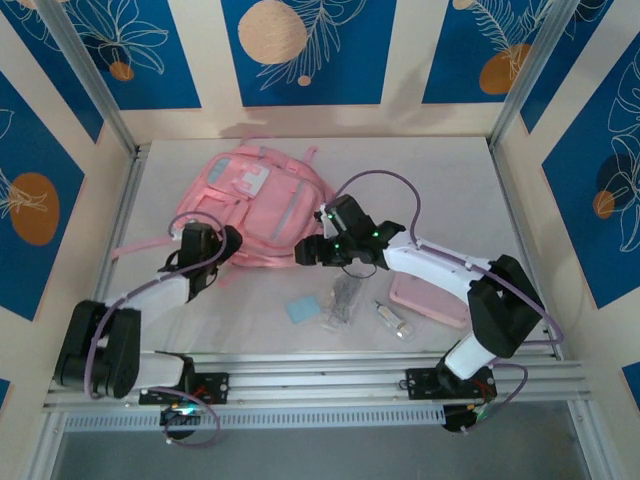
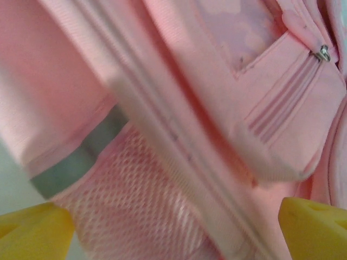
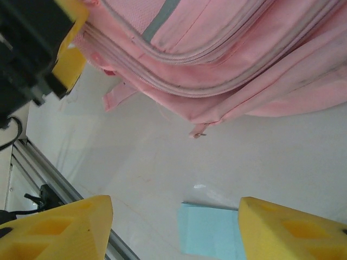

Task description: Pack books, pencil case, and school supplies into a backpack

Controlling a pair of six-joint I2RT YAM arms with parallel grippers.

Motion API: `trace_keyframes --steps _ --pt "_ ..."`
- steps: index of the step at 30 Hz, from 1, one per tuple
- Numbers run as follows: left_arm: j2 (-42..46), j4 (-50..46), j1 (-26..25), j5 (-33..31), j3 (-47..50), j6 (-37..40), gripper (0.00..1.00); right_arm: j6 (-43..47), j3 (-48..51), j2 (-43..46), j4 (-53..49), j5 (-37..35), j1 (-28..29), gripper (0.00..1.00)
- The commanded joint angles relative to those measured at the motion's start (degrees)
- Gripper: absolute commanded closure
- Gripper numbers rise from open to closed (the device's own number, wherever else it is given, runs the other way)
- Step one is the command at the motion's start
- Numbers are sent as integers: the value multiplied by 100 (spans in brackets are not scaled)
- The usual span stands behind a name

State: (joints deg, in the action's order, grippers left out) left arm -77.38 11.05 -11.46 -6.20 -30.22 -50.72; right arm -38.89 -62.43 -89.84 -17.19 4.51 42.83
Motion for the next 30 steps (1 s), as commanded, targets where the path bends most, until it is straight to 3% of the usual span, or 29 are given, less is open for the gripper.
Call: trace_keyframes --steps 1,4,6,7,9,10,11,15,22,30 --pt "-596 785 65 296 -298 -116 7 -74 -205 -112 14 102 76 37" --pt "-1081 1222 63 556 -315 -250 19 -23 -208 -112 108 118 183 37" --pt "-1290 1484 61 774 -332 -305 33 88 -138 -125 334 170 305 38" --pt "-1354 1565 57 878 -351 -323 45 181 -100 -157 453 170 387 39" --pt "-1474 1742 57 1142 -409 -421 82 514 -5 -286 796 105 595 40" --pt "-1513 1801 57 1275 -441 -479 96 687 52 -352 981 72 694 41" --pt "-1528 1822 56 1427 -493 -580 100 860 138 -437 1236 -13 797 41" --pt "-1207 1622 -29 1768 -655 -824 100 1289 309 -779 2060 -168 964 41" --pt "-202 407 -337 1653 -1146 -694 100 1712 172 -1328 3054 -436 929 41" --pt "192 255 -702 1481 -1098 -965 100 1553 -247 -1968 3711 -1490 957 41"
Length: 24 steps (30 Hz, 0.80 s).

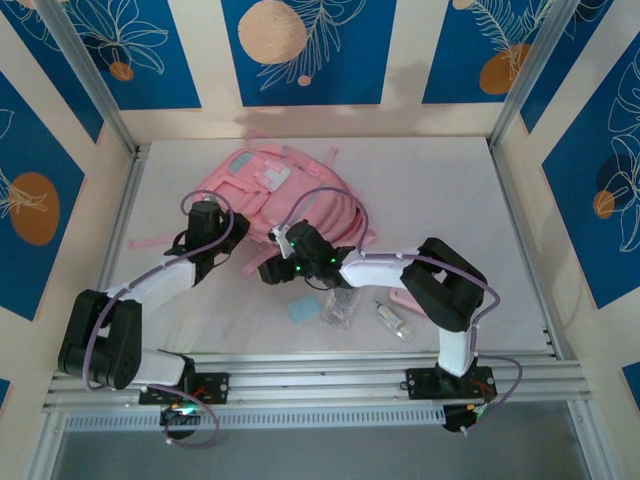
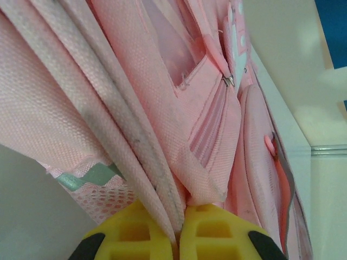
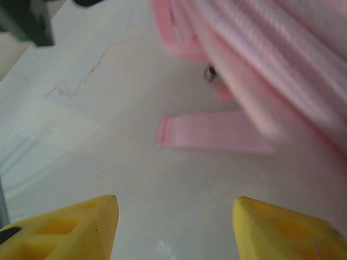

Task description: Pack books, pencil case, and school supplies into a backpack

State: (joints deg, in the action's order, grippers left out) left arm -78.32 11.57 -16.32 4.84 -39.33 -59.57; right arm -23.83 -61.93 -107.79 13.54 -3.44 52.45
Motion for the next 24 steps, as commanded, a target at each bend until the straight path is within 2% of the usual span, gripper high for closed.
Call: trace_keyframes --steps 1,8,12,15,20,24 --pt "291 228 -244 384 -159 -125 100 21 -394 -266 629 -883 18 41" --pt "294 495 -631 224 42 -446 100 -113 -1423 -1044 94 -2865 322 41" --pt "275 726 -763 218 201 -670 100 -565 -2065 -1403 -542 -3905 375 45" --pt "256 776 -829 263 245 -731 100 -677 -2126 -1482 -233 -4041 363 59" --pt "223 837 -847 157 305 -739 100 -505 -2072 -1306 -33 -3746 351 100" --pt "105 825 -676 1 235 -549 100 -416 -1810 -879 -587 -3250 342 100"
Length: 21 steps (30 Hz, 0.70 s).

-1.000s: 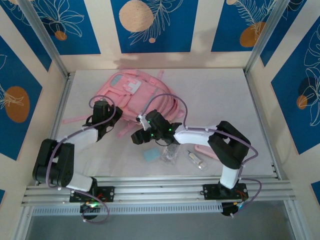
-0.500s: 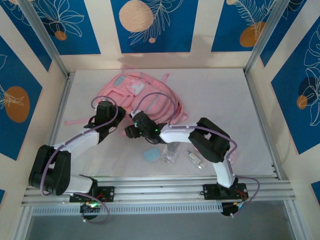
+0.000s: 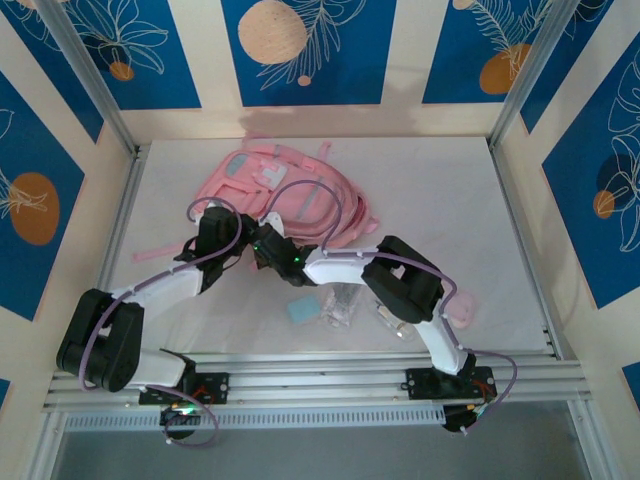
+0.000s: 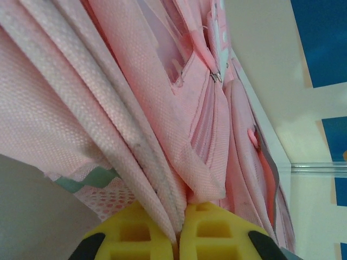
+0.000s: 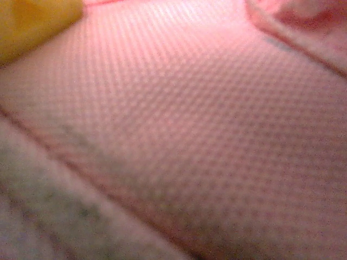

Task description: Pack books, pencil case, and school supplies into a backpack

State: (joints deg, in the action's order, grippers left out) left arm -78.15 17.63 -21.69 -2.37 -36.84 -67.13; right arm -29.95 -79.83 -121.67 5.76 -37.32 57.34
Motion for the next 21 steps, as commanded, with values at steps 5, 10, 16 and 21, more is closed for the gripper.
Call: trace_keyframes --steps 5,10,16,21 --pt "-185 387 179 595 -133 399 100 -377 691 1198 -911 1306 -402 100" --pt "-460 400 343 606 -389 671 100 -508 1191 1749 -2155 2740 -872 100" --pt "-780 498 394 633 -543 796 100 -113 1412 2235 -3638 3743 -1273 100" --pt "-1071 613 399 646 -647 784 100 237 1363 2444 -4692 4139 -1427 100"
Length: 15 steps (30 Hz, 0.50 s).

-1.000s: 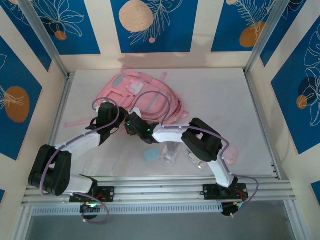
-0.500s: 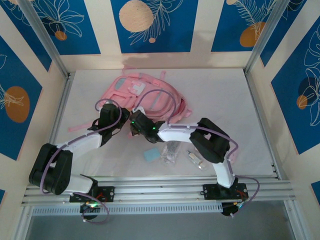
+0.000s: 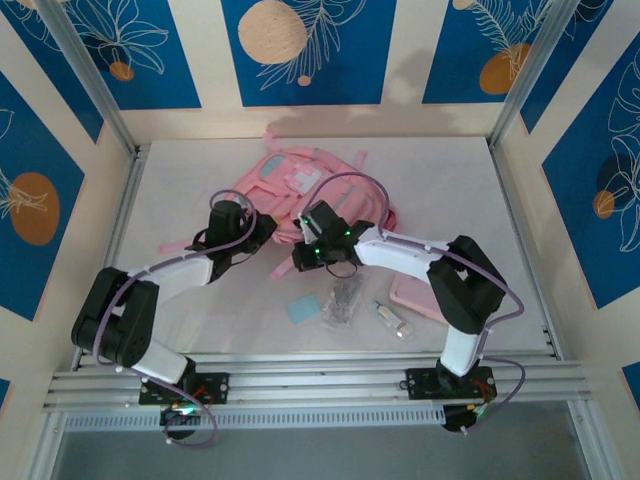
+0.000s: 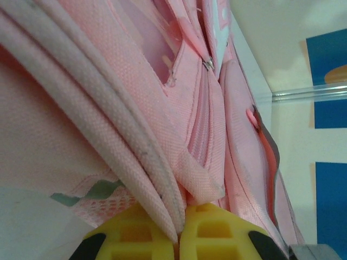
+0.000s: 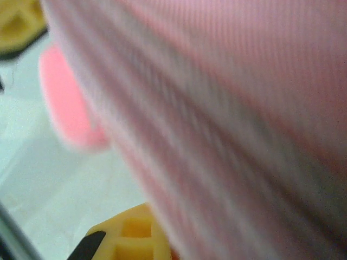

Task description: Pack books, pencil case, and school supplies into a backpack

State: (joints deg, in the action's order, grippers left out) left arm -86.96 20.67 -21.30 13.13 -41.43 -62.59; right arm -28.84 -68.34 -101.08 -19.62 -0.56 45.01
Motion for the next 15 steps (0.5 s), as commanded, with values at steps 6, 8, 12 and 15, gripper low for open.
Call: trace_keyframes --steps 6,8,12,15 --pt "-580 600 280 -833 -351 162 100 236 -101 189 -2230 980 -13 100" --pt "-682 605 276 -879 -441 185 100 305 -247 90 -2420 776 52 100" --pt "-778 417 376 -890 -696 502 100 662 -205 175 -3024 184 -108 100" --pt "-865 55 545 -874 -1025 892 100 1023 -3 433 -3541 -43 -464 100"
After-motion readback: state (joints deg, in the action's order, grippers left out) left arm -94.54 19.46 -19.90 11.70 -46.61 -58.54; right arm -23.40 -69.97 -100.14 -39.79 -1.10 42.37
